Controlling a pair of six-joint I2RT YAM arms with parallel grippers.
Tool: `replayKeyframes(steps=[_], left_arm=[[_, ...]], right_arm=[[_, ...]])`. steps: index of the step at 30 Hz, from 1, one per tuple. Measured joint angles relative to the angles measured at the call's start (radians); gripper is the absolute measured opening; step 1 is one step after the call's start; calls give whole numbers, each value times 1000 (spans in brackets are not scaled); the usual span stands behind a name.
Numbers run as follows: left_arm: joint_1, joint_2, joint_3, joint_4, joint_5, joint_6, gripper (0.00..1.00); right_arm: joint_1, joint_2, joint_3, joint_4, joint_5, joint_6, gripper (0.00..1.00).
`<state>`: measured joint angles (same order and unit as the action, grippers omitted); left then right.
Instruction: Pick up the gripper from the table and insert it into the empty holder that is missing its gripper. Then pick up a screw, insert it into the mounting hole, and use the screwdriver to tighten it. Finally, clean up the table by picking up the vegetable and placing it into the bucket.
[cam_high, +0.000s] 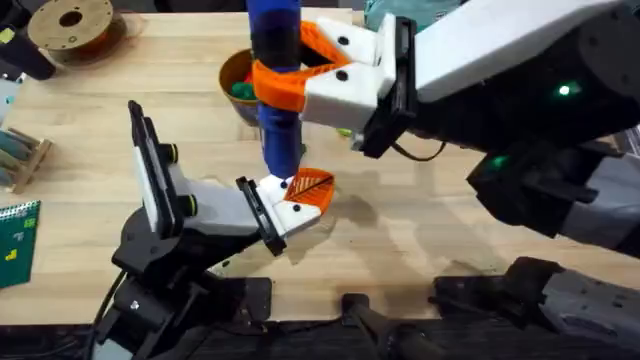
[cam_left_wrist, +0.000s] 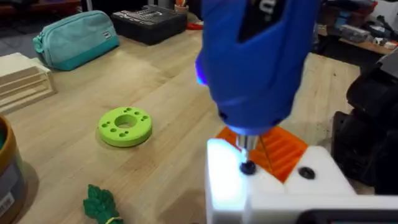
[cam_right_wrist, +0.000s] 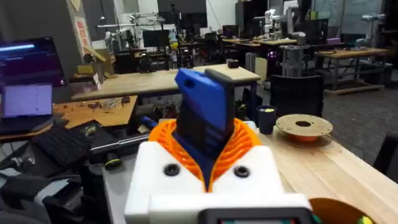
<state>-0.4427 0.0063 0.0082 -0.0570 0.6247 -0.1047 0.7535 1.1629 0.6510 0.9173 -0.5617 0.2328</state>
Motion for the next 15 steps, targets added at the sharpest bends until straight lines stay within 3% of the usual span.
replayKeyframes(steps=[15], left_arm=[[0, 0, 0, 0, 0, 0, 6]], right_arm=[[6, 0, 0, -15, 0, 0, 32]])
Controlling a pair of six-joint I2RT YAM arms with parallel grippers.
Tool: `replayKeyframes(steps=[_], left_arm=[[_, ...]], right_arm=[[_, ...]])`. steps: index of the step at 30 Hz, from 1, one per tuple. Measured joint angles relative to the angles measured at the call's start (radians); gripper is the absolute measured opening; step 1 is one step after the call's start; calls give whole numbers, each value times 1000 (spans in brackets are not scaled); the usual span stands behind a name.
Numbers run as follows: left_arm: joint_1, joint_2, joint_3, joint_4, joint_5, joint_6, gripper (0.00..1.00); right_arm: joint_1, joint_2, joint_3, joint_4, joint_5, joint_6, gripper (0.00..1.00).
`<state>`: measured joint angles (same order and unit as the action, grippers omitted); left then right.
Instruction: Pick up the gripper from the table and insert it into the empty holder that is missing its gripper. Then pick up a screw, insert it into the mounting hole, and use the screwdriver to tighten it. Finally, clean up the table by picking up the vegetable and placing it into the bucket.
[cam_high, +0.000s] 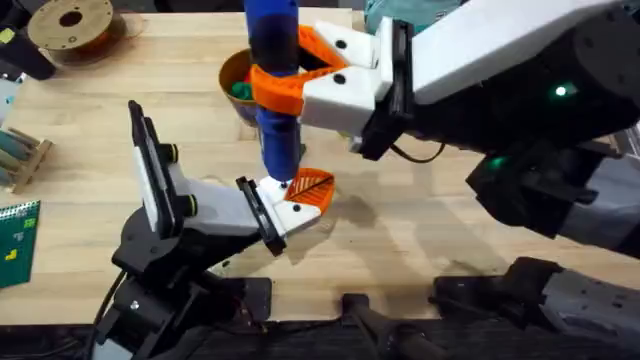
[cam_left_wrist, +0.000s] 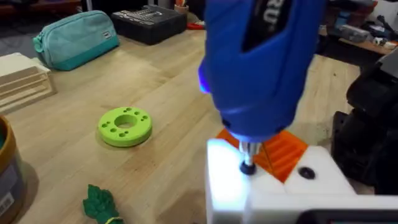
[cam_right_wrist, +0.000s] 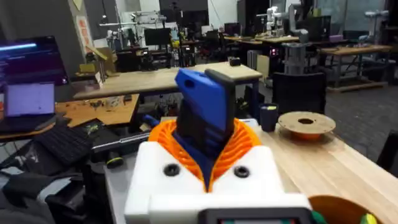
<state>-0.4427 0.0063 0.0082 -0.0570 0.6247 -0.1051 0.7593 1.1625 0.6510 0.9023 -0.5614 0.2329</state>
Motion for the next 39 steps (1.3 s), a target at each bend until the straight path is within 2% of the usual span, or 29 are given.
replayKeyframes(steps=[30, 34, 35, 36, 39], left_arm=[[0, 0, 0, 0, 0, 0, 6], [0, 0, 0, 0, 0, 0, 6], [0, 0, 0, 0, 0, 0, 6], [0, 0, 0, 0, 0, 0, 6], [0, 0, 0, 0, 0, 0, 6]], right_arm=[[0, 1, 0, -14, 15, 8, 32], [-3, 22, -3, 135, 14, 30, 32], [-8, 26, -5, 209, 15, 38, 32], [-36, 22, -5, 356, 35, 84, 32], [-80, 10, -5, 370, 62, 126, 32]])
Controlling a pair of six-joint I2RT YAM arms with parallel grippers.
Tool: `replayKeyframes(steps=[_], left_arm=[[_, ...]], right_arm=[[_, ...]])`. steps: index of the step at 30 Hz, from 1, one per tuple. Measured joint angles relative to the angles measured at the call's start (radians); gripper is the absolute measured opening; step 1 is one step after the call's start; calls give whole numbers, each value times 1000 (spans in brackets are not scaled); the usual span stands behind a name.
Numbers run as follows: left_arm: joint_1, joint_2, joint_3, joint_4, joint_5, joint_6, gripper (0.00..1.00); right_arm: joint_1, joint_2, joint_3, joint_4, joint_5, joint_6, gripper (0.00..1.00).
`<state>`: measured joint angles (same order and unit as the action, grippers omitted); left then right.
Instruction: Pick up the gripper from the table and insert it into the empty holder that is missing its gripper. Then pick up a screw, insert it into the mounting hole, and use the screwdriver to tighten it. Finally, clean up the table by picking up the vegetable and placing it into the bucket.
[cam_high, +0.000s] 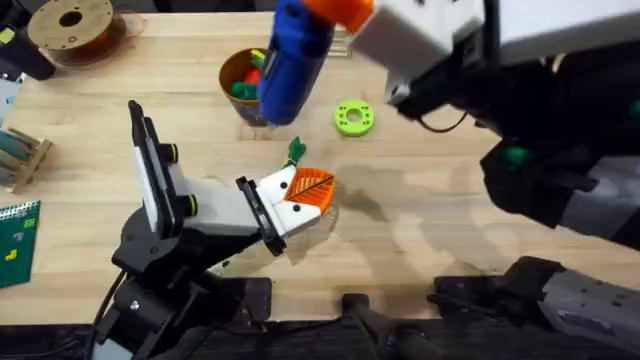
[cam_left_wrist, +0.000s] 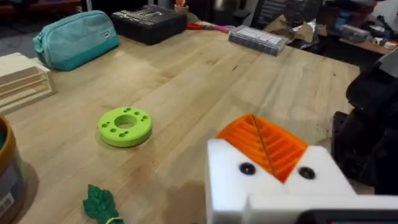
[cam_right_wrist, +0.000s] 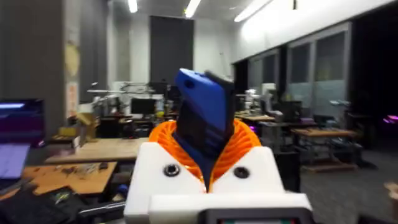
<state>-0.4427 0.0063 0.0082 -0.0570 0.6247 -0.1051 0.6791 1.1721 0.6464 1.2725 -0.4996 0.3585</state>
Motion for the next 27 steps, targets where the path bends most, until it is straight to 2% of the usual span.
replayKeyframes(steps=[4, 8, 13, 18, 21, 26, 27], left_arm=[[0, 0, 0, 0, 0, 0, 6], [0, 0, 0, 0, 0, 0, 6], [0, 0, 0, 0, 0, 0, 6], [0, 0, 0, 0, 0, 0, 6], [0, 0, 0, 0, 0, 0, 6], [0, 0, 0, 0, 0, 0, 6], [0, 0, 0, 0, 0, 0, 6]], right_arm=[[-53, 0, 0, -126, 17, -6, 32], [-123, 0, 0, -319, 21, -157, 32], [-266, 1, 0, -657, 86, -528, 32], [-393, 15, 0, -878, 284, -938, 32], [-435, 40, 0, -973, 414, -1189, 32], [-474, 143, 0, -1002, 561, -1529, 32], [-487, 227, 0, -1016, 604, -1681, 32]])
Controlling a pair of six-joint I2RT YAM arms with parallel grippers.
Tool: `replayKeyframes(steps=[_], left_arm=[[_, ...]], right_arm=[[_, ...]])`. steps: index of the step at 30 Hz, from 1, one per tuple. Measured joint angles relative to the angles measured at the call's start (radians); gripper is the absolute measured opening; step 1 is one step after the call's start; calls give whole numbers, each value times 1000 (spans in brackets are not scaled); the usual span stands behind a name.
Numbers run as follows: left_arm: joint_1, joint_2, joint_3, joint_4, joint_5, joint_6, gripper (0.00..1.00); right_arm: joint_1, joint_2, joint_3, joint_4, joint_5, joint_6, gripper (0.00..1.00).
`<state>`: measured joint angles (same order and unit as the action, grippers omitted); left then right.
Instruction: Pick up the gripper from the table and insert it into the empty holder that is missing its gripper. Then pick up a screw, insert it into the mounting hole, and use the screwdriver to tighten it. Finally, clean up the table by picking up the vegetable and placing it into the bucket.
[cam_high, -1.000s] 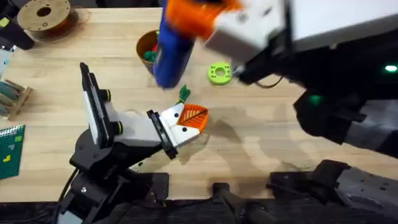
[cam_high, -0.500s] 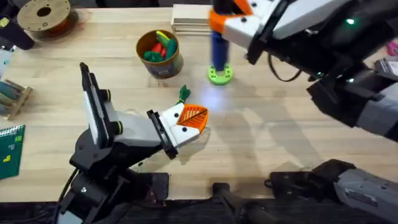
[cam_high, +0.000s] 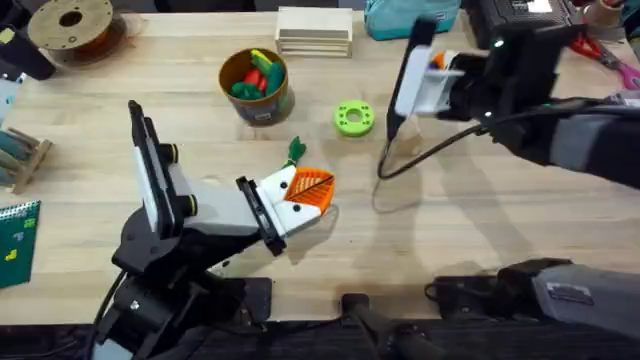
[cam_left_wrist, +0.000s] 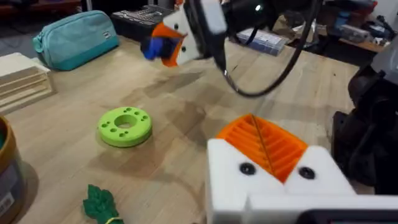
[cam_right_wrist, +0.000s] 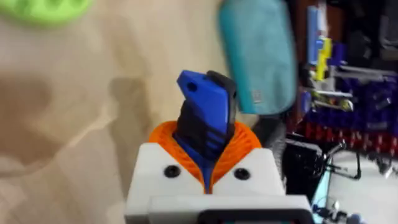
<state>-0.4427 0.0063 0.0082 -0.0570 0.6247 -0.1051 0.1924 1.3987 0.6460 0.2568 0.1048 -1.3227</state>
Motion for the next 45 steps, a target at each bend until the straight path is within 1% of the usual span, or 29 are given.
replayKeyframes(steps=[3, 7, 11, 12, 13, 17, 19, 21, 22, 23, 29, 32, 33, 38, 39, 40, 44, 45], left_arm=[[0, 0, 0, 0, 0, 0, 6], [0, 0, 0, 0, 0, 0, 6], [0, 0, 0, 0, 0, 0, 6], [0, 0, 0, 0, 0, 0, 6], [0, 0, 0, 0, 0, 0, 6], [0, 0, 0, 0, 0, 0, 6], [0, 0, 0, 0, 0, 0, 6], [0, 0, 0, 0, 0, 0, 6], [0, 0, 0, 0, 0, 0, 6], [0, 0, 0, 0, 0, 0, 6], [0, 0, 0, 0, 0, 0, 6], [0, 0, 0, 0, 0, 0, 6], [0, 0, 0, 0, 0, 0, 6], [0, 0, 0, 0, 0, 1, 12], [0, 0, 0, 0, 0, 6, 92], [0, 0, 0, 0, 0, 3, 264], [0, 0, 0, 0, 0, 3, 895], [0, 0, 0, 0, 0, 0, 956]], right_arm=[[-1, 80, 0, -3, 14, -82, 32], [-1, 160, 0, -30, 19, -140, 32], [2, 171, 4, -48, 26, -168, 32], [2, 171, 6, -54, 25, -170, 40], [2, 171, 9, -57, 25, -173, 76], [2, 165, 16, -74, 26, -181, 280], [2, 162, 25, -94, 25, -183, 492], [4, 155, 31, -104, 22, -192, 773], [5, 148, 42, -113, 22, -197, 881], [7, 143, 47, -132, 21, -196, 904], [18, 136, 49, -170, 26, -184, 914], [34, 119, 49, -197, 42, -96, 914], [62, 97, 47, -229, 62, 54, 916], [94, 12, 46, -360, 67, 314, 917], [95, -13, 48, -389, 67, 370, 916], [95, -42, 53, -420, 67, 431, 916], [95, -143, 91, -504, 47, 661, 917], [95, -166, 97, -511, 34, 706, 917]])
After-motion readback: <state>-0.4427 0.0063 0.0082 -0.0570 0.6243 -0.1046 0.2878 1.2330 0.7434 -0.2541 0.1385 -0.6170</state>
